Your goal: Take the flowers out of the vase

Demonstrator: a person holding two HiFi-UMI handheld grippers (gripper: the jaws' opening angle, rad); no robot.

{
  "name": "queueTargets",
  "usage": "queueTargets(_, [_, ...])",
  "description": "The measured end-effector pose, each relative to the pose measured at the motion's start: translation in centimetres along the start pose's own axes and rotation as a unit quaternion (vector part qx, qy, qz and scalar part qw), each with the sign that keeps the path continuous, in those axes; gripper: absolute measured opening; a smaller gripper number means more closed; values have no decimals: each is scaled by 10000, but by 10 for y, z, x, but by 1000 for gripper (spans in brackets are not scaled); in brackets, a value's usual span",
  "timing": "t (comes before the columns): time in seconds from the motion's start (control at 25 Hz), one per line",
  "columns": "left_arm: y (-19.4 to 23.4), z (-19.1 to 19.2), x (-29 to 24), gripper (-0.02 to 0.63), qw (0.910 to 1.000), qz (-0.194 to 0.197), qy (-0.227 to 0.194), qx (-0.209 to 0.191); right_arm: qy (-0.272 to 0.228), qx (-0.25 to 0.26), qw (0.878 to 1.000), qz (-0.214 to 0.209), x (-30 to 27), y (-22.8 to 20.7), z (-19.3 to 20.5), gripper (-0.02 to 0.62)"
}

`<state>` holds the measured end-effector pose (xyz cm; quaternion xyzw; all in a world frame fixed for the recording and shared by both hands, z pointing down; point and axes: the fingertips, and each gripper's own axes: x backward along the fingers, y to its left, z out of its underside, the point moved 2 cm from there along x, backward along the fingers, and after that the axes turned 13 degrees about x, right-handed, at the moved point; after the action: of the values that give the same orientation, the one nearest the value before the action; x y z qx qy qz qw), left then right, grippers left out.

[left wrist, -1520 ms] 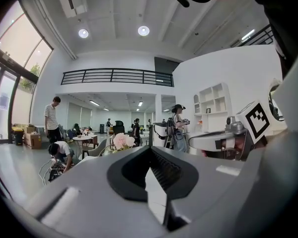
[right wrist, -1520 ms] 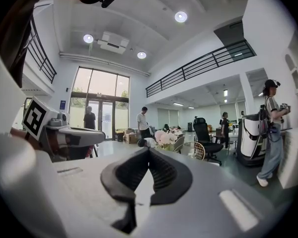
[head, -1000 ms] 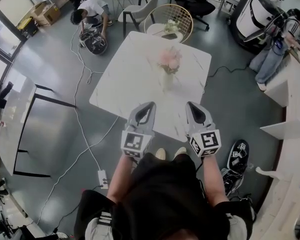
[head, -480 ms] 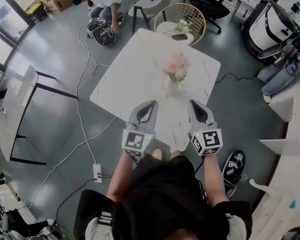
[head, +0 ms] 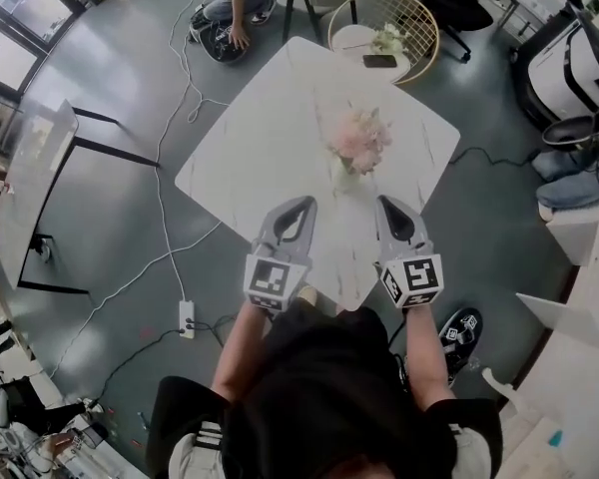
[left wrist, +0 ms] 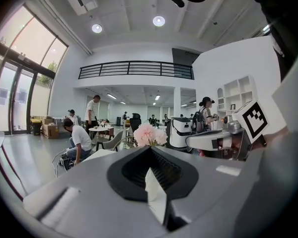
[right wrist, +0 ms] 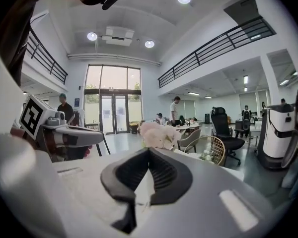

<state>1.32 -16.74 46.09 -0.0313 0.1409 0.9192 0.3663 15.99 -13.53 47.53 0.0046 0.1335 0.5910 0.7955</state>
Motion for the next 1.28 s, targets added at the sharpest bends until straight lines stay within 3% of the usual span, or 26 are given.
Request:
queueTargets(0.44, [18, 16, -22, 8, 9991, -354, 198, 134, 201, -165, 9989, -382, -38, -13, 32, 42])
queueTargets(0.56, [20, 19, -23, 8, 9986, -435, 242, 159, 158, -268, 9985, -461, -45, -14, 37, 92])
queueTargets(0.72, [26, 21, -22, 8, 9979, -567, 270, 176, 201, -387, 9972, -613, -58, -13, 44, 239])
queueTargets(0.88, [32, 21, -23, 8, 9971, -691, 275, 189, 252, -455, 9966, -642, -71, -17, 48, 321])
queueTargets(1.0, [33, 21, -25, 8, 9965, -758, 293, 209, 240, -512, 9964, -625, -80, -22, 50, 359])
queueTargets(1.28, [41, 26, -28, 8, 9939, -999, 394, 236, 392, -613, 9930, -930, -103, -22, 61, 364])
